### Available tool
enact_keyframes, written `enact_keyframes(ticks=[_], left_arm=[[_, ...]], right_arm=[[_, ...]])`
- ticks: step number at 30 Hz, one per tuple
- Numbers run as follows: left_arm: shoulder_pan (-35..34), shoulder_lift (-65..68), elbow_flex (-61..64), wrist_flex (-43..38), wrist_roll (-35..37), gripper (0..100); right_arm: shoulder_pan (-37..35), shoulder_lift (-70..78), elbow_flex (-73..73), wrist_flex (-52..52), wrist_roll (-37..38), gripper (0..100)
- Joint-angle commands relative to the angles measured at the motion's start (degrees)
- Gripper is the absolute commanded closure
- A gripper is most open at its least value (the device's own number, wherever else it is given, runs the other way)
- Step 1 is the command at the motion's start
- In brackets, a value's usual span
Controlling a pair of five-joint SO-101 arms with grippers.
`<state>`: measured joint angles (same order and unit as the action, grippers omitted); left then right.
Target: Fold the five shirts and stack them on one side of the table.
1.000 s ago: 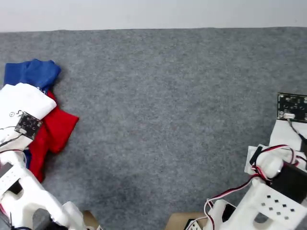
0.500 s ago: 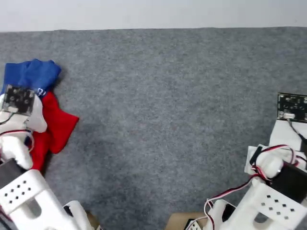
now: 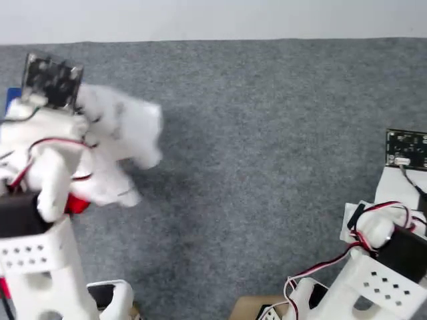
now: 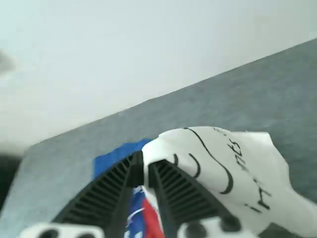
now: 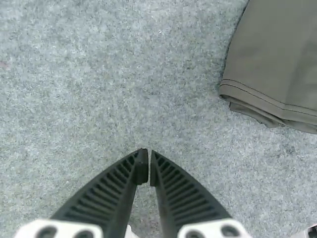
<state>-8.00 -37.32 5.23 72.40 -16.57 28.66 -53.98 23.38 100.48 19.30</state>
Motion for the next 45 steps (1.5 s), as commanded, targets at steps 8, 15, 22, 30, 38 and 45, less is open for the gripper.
enact_keyframes(ticks=[8, 15, 22, 30, 38, 45], left_arm=[[23.6, 15.2, -20.1, 11.1, 4.2, 100], [15.7, 28.7, -19.4, 18.8, 4.0, 100], [4.2, 46.4, -19.4, 23.2, -1.9, 100], [-8.2, 60.7, -22.3, 20.1, -8.0, 88], [-13.4, 62.5, -34.2, 23.6, -11.3, 86], [-13.2, 57.8, -46.7, 28.1, -9.1, 83]], right_arm=[[-0.3, -0.9, -0.3, 2.2, -0.4, 98.8], [-0.3, -0.9, -0.2, 2.3, -0.4, 98.8], [-0.4, -0.7, -0.2, 2.2, -0.4, 98.8], [-0.5, -0.5, -0.2, 2.2, -0.3, 98.8], [-0.5, -0.5, -0.1, 2.2, -0.3, 98.8], [-0.5, -0.5, -0.1, 2.2, -0.3, 98.8]])
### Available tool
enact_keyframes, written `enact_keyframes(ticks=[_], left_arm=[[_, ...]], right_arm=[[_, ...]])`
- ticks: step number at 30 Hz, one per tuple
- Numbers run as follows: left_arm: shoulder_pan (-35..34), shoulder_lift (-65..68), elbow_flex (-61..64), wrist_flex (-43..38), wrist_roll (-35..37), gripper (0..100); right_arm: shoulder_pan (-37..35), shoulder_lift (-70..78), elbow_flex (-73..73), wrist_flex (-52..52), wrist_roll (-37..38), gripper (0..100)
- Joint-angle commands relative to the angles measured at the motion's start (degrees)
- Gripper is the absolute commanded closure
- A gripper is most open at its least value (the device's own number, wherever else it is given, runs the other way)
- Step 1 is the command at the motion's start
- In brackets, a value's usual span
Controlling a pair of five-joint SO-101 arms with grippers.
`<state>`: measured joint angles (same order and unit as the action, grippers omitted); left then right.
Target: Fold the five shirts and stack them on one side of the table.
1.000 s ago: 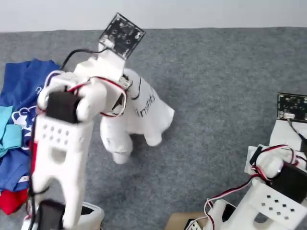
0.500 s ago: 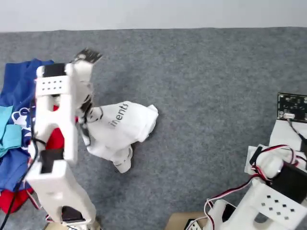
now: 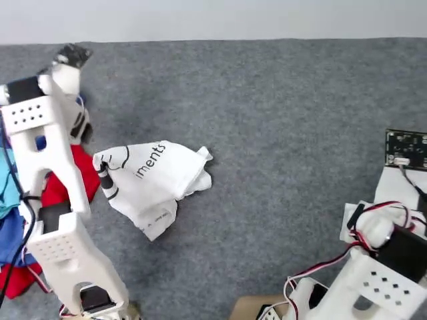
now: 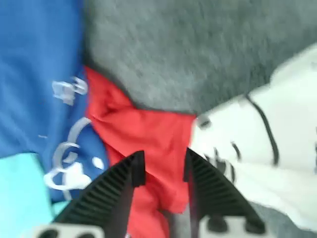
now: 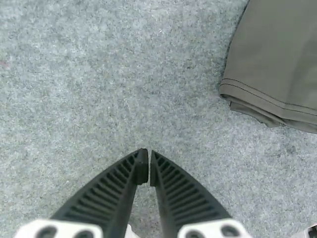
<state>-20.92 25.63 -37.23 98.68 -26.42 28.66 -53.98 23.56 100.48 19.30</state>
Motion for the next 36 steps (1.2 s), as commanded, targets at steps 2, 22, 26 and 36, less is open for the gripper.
enact_keyframes(ticks=[2, 22, 26, 36], left_arm=[[1.1, -8.1, -4.0, 1.8, 0.8, 83], [39.6, -22.2, 28.2, -6.5, 8.3, 82], [41.8, -17.7, 28.6, -10.3, 8.7, 82], [39.4, -0.5, 17.2, -13.4, 8.6, 82]], right_arm=[[-0.5, -0.5, -0.3, 2.2, -0.3, 98.8], [-0.6, -0.9, 3.7, 2.2, -0.3, 98.8], [-0.6, -0.9, 3.7, 2.2, -0.3, 98.8], [-0.6, -0.9, 3.7, 2.2, -0.3, 98.8]])
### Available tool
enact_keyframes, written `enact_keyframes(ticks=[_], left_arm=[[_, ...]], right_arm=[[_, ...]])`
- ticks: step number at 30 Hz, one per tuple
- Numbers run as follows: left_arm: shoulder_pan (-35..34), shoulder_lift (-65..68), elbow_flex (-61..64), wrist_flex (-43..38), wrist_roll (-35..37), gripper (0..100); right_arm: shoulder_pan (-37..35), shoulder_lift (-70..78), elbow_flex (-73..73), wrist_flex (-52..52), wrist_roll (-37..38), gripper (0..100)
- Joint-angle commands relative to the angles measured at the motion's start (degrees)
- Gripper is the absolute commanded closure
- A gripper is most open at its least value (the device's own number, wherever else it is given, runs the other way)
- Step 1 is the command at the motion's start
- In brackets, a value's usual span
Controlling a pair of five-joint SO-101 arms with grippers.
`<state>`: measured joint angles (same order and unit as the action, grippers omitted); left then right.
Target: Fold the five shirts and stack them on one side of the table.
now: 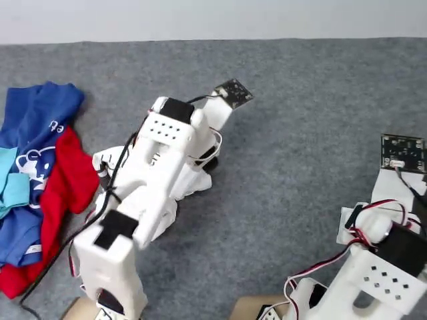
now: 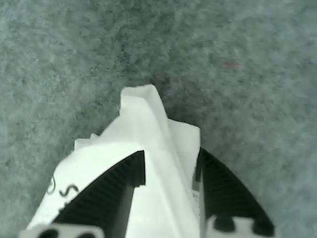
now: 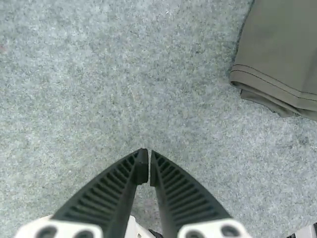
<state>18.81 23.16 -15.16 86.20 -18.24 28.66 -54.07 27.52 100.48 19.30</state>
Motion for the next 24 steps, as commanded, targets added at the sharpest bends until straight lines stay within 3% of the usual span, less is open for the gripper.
enact_keyframes(ticks=[1, 5, 16, 20, 24], left_arm=[[-0.4, 3.4, -6.2, -1.0, 0.4, 82], [-0.4, 8.4, -11.5, -0.8, 1.9, 83], [-2.0, 11.3, -16.2, 2.6, -0.2, 100], [-3.3, 11.3, -18.1, 6.2, -1.7, 100], [-5.6, 11.1, -29.6, 14.0, -1.6, 100]], right_arm=[[-0.6, -0.8, -0.3, 2.2, -0.3, 98.8], [-0.6, -0.8, -0.3, 2.2, -0.3, 98.8], [-0.6, -0.8, -0.3, 2.2, -0.3, 98.8], [-0.6, -0.8, -0.3, 2.2, -0.3, 98.8], [-0.6, -0.8, -0.3, 2.2, -0.3, 98.8]])
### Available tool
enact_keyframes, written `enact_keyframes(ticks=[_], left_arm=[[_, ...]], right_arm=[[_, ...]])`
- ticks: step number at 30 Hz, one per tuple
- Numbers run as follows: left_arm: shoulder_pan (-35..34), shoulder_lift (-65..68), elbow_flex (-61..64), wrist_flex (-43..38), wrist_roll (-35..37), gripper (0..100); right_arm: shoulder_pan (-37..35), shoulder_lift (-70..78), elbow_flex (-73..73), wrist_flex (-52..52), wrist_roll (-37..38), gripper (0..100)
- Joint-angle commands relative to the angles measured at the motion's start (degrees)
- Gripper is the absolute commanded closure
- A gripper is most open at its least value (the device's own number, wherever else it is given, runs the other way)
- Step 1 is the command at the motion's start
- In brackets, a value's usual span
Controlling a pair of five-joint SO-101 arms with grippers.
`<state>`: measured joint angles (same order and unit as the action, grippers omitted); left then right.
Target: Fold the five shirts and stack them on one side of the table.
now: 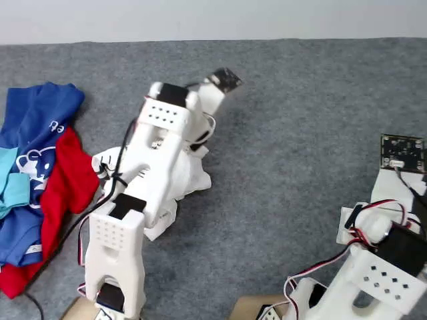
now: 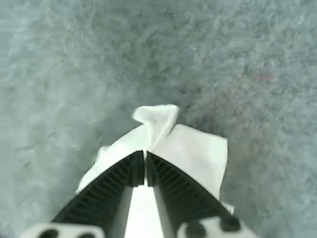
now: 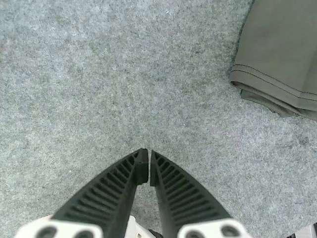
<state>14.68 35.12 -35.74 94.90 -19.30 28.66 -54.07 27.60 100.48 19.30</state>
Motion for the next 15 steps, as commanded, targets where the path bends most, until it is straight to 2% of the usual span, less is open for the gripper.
enact_keyframes(ticks=[1, 6, 11, 15], left_arm=[[-2.4, -1.4, -11.6, 5.8, -0.4, 100], [-6.5, -10.3, -16.0, 5.7, -0.3, 100], [-8.2, -22.3, -10.2, 5.7, -0.3, 100], [-7.6, -34.6, -5.4, 5.6, -0.3, 100]], right_arm=[[-0.6, -0.8, -0.4, 2.2, -0.3, 98.8], [-0.6, -0.8, -0.4, 2.2, -0.3, 98.8], [-0.8, -0.8, -0.4, 1.9, -0.3, 98.8], [-5.7, -0.8, -0.4, 1.9, -0.5, 98.8]])
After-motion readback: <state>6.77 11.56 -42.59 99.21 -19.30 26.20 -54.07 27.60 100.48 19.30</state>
